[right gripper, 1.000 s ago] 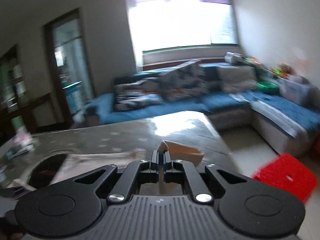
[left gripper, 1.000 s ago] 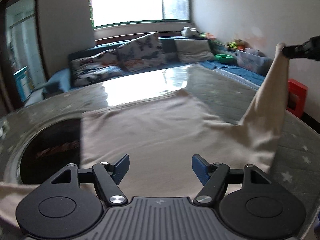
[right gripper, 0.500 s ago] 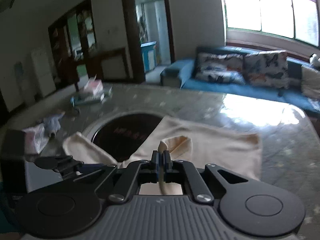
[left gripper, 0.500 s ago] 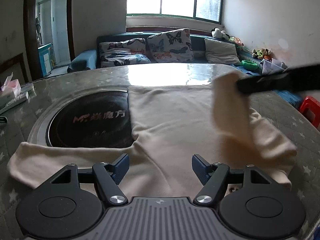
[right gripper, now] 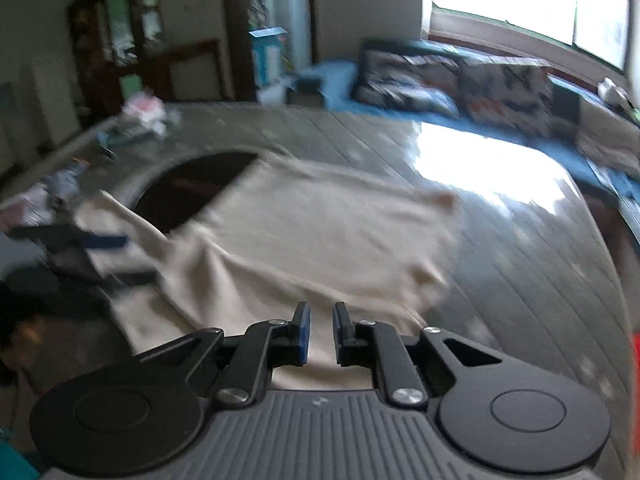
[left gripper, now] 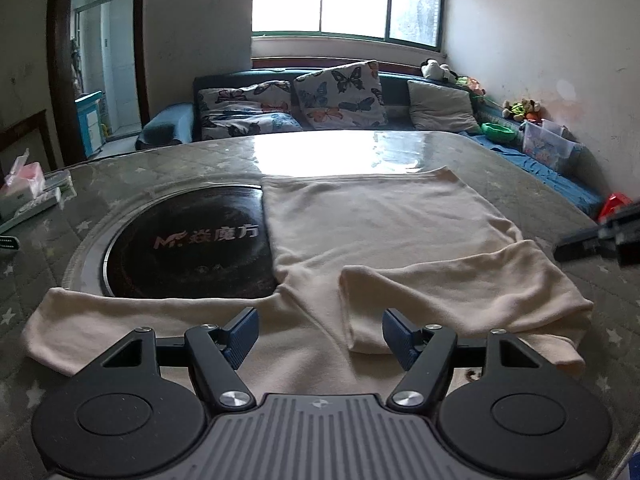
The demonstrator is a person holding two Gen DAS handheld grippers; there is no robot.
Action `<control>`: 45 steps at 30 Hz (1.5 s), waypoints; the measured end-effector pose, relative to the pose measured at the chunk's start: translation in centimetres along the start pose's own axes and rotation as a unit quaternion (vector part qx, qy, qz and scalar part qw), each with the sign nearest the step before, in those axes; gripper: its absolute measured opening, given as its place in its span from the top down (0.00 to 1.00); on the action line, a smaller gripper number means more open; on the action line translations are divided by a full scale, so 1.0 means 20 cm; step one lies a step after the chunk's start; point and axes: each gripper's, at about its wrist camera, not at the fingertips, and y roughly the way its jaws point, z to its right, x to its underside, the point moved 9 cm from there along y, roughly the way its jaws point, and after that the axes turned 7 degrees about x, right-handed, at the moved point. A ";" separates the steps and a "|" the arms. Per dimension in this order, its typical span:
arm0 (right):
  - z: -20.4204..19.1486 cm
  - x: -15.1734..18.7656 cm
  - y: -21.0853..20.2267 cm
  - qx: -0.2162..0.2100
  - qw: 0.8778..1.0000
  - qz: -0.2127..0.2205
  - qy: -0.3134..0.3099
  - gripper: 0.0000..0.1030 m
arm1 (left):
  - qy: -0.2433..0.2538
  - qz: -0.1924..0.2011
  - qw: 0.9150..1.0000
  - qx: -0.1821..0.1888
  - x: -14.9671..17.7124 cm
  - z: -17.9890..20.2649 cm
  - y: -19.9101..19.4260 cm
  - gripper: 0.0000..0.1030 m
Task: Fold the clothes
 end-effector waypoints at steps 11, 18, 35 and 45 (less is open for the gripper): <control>0.10 0.24 0.08 0.012 0.999 -0.036 -0.007 0.89 | 0.033 -0.028 0.999 0.003 0.04 0.08 0.12 0.65; 0.13 0.12 0.06 0.013 1.000 -0.009 -0.009 0.89 | 0.054 -0.026 0.998 0.004 0.04 0.11 0.12 0.86; 0.13 0.00 0.23 0.021 1.000 0.011 0.007 0.83 | 0.047 -0.025 0.999 -0.002 -0.03 0.08 0.06 0.86; -0.07 0.09 0.16 0.005 0.999 0.011 -0.044 0.81 | 0.056 -0.039 0.997 0.025 -0.02 0.20 0.22 0.51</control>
